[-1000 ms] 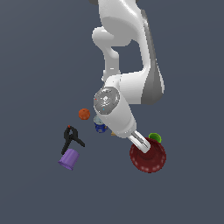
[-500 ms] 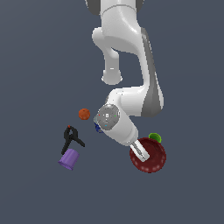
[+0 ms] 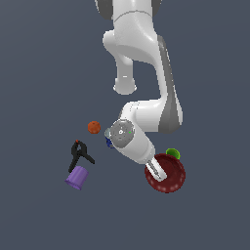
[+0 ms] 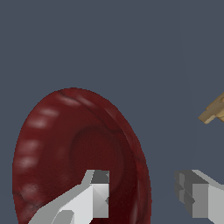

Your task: Pick up a designated object from a clutter of objects.

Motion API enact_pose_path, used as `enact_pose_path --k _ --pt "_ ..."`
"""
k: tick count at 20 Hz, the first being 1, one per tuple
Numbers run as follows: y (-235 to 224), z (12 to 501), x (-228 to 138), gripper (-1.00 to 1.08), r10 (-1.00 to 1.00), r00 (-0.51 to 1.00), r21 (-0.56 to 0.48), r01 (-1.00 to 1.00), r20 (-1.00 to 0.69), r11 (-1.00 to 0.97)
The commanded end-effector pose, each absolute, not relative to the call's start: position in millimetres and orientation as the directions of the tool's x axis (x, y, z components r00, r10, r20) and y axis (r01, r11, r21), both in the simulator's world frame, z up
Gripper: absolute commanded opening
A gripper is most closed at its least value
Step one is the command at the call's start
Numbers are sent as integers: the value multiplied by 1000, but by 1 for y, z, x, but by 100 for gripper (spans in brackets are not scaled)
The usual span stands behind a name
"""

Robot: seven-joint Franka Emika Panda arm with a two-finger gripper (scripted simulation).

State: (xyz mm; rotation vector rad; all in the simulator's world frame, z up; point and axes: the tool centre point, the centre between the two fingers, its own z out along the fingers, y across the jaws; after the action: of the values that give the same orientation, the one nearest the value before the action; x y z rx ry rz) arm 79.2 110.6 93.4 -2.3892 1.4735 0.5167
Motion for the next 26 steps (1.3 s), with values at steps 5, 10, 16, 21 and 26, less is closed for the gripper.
enact_pose_path --k 5,10,16,21,26 --pt "120 73 75 28 -797 409 -52 -900 -445 -433" --pt "121 71 75 -100 -797 409 -52 -900 -445 -433" --pt "121 71 75 -100 -797 409 -52 -900 -445 -433" --pt "120 73 74 -100 -797 409 -52 -900 -445 -433" --pt "111 83 68 -100 -797 409 -52 -900 -445 -433"
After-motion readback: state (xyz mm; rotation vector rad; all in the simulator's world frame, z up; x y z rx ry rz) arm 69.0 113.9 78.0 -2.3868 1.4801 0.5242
